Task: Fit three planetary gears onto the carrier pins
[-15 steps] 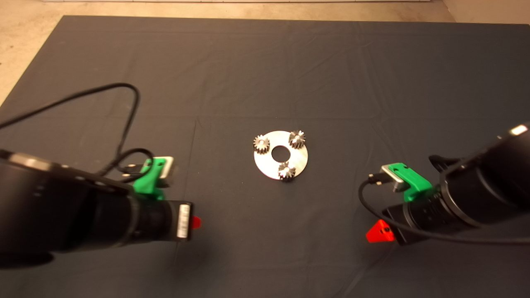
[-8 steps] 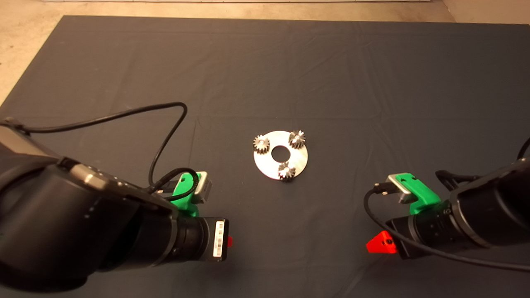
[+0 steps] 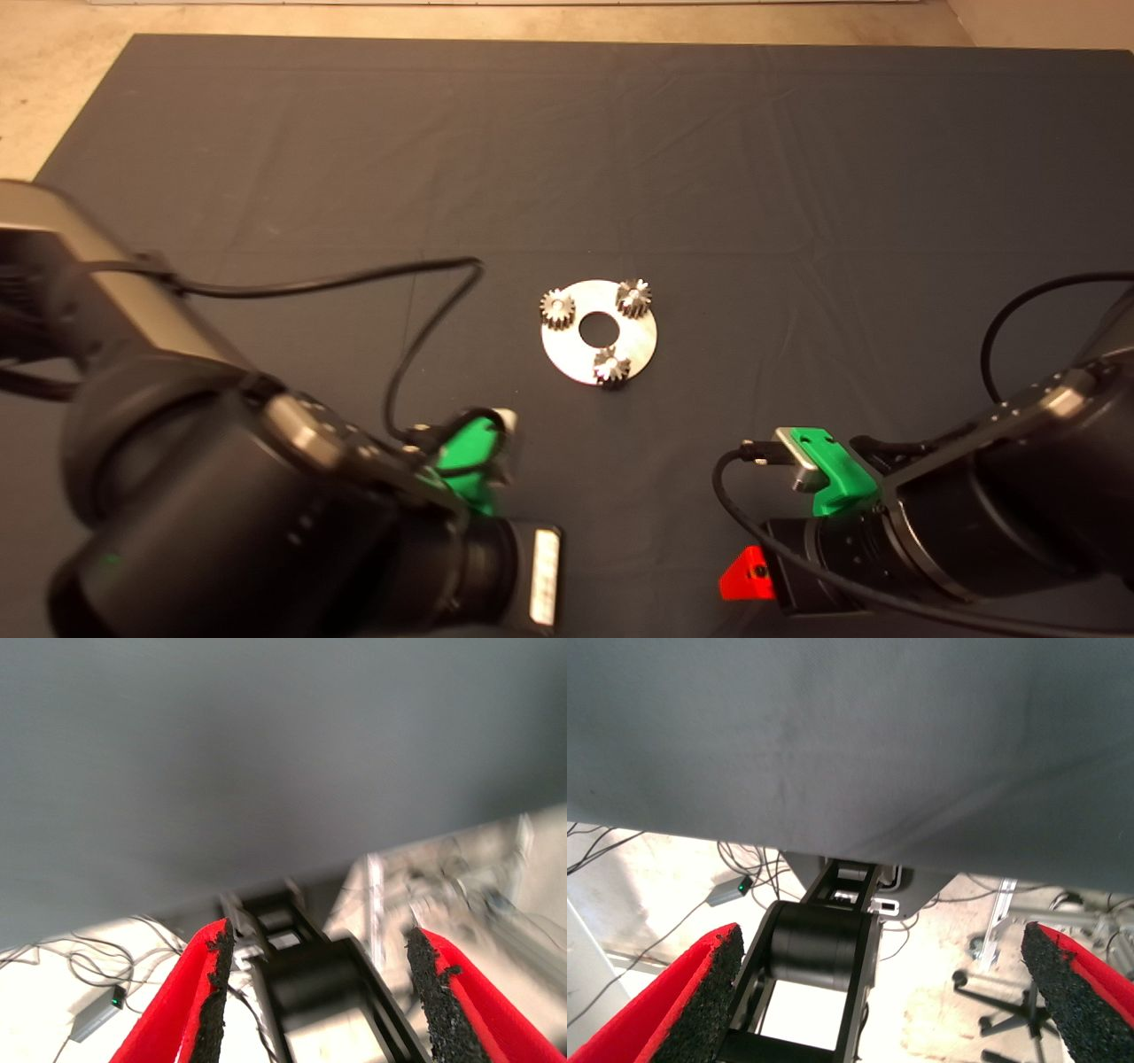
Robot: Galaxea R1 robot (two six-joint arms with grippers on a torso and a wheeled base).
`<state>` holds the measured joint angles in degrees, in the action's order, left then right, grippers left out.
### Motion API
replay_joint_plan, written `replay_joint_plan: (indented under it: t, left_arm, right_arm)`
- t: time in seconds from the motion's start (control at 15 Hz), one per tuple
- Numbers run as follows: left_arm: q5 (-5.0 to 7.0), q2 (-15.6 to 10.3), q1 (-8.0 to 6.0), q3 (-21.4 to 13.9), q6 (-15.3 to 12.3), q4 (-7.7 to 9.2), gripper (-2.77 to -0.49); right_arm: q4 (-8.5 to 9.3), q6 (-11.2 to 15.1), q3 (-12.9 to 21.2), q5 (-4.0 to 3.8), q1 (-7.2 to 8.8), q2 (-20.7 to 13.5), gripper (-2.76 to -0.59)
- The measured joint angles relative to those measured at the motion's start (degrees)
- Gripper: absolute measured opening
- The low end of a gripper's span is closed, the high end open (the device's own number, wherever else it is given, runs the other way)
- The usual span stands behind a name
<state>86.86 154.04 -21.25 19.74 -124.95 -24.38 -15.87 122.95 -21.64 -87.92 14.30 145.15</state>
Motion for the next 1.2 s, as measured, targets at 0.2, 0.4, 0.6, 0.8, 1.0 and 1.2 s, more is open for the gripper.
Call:
replay_joint_plan:
  t: [0.2,0.4,0.6,0.8,1.0,1.2]
  left_arm:
    - [0.55,-2.01,0.33,-0.01,-1.60,1.07,-1.94]
    - [0.74,-3.82,0.47,-0.01,-2.00,1.59,-1.94]
    - [0.65,-4.86,2.46,-0.01,-2.19,1.89,-1.94]
    - [0.60,-5.80,4.58,-0.01,-2.28,2.17,-1.94]
    - [0.55,-8.80,4.96,-0.01,-0.61,2.17,-1.94]
    - [0.54,-17.62,7.82,-0.01,7.12,2.12,-1.94]
  right_arm:
    - [0.13,1.46,0.30,0.07,-1.07,1.38,-1.03]
    - [0.24,1.77,0.32,0.07,-1.74,1.71,-1.03]
    - [0.28,2.12,0.32,0.02,-2.27,2.17,-1.03]
    - [0.33,2.16,0.32,0.05,-2.36,2.47,-1.03]
    - [0.35,2.24,0.30,0.00,-2.38,2.45,-1.03]
    - [0.37,1.50,-0.28,0.07,-2.53,1.89,-1.03]
